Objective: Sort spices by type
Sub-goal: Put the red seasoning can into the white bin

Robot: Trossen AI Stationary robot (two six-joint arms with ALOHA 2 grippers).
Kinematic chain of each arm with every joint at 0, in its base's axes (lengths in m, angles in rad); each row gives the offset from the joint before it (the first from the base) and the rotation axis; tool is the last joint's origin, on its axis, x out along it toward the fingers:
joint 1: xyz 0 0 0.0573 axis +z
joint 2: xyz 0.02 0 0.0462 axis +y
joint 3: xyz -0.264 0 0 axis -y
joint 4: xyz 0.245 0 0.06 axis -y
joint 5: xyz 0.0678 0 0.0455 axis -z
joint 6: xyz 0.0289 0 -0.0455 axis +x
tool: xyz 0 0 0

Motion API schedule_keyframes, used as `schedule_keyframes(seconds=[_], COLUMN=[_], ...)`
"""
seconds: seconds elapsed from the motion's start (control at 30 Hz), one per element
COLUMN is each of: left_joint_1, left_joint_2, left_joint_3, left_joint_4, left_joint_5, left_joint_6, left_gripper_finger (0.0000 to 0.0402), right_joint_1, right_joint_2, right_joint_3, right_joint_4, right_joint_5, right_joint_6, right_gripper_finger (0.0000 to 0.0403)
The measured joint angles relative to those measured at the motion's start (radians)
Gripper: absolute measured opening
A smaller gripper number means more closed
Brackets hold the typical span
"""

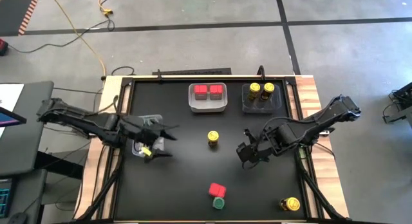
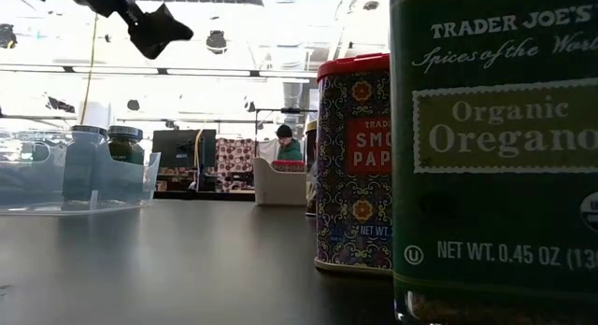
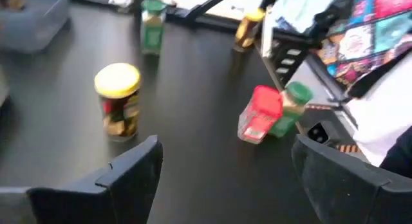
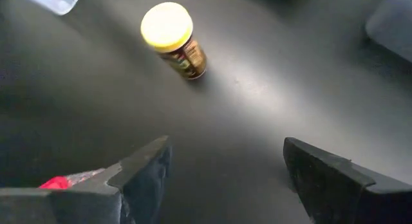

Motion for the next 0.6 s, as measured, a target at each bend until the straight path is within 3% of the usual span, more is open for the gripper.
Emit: schedule_keyframes(seconds=[0.2, 0.47, 0.6], left_joint_1=[-0.078, -0.149, -0.205], left_joint_2=[-0.001, -0.009, -0.024], left_joint_3=[-0.040, -0.040, -0.040], left_joint_4=[0.042, 0.080, 0.079], left_joint_5=[-0.032, -0.029, -0.036], left_joint_6=[-0.031, 0.018, 0.027], left_gripper_finger=[0.0332, 0.0332, 0.0332], right_joint_1=[0.035, 0.082, 0.078], right_joint_2=[0.000, 0.007, 0.074], right_joint_3=[0.000, 0.000, 0.046], right_joint_4=[0.077, 0.419, 0.507], right_joint_5=[0.025, 0.059, 0.062], right_joint_6=[0.016, -0.099, -0.132], right_gripper_finger=[0.0325, 0.0325, 0.0322])
